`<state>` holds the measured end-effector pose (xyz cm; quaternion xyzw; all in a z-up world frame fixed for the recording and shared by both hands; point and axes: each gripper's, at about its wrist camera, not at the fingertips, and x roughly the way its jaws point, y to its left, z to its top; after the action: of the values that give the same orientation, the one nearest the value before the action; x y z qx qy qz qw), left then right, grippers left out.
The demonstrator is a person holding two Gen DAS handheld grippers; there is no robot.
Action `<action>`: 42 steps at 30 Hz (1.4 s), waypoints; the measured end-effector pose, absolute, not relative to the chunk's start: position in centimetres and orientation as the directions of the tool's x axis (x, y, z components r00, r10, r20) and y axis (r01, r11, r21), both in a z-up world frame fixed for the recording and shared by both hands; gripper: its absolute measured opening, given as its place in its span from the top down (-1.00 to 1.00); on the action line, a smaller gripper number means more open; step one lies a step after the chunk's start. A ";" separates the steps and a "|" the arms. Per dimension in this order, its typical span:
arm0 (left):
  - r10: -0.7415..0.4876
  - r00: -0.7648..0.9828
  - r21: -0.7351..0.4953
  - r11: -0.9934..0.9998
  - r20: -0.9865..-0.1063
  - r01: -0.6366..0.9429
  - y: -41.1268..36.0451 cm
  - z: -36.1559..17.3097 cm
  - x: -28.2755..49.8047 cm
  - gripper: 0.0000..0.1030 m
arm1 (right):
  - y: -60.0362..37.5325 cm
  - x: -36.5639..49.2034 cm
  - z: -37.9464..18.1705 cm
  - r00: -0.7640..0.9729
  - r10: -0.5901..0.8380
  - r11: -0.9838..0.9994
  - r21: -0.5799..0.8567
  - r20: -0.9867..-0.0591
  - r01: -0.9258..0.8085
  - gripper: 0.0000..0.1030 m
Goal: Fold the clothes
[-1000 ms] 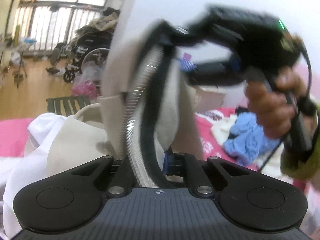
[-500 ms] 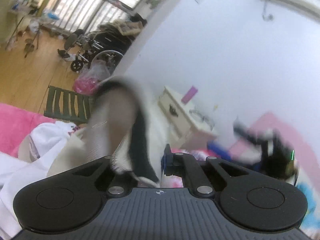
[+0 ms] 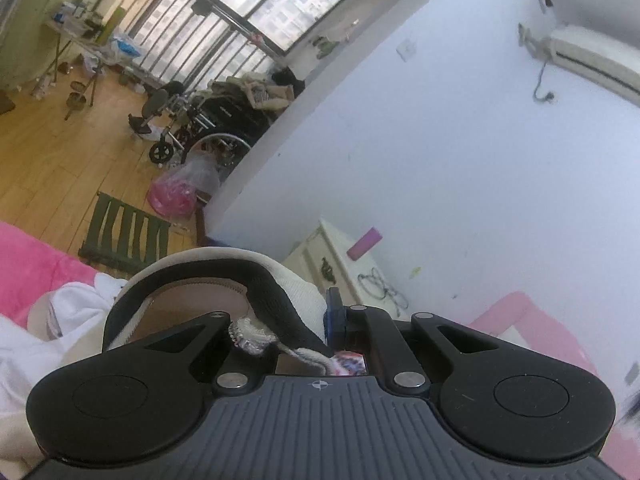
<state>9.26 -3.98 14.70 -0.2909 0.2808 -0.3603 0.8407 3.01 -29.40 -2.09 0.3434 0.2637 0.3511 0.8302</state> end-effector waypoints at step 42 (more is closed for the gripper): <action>-0.645 0.759 -0.795 0.505 -0.089 0.336 -2.5 19.5 8.9 0.94 | -20.5 8.8 -0.7 0.738 0.664 0.684 0.495 -0.120 -0.535 -0.75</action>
<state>8.91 -2.47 19.47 -0.4045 0.1914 -0.2898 0.8461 8.81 -20.51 -0.68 0.2199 0.1464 0.3311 0.9059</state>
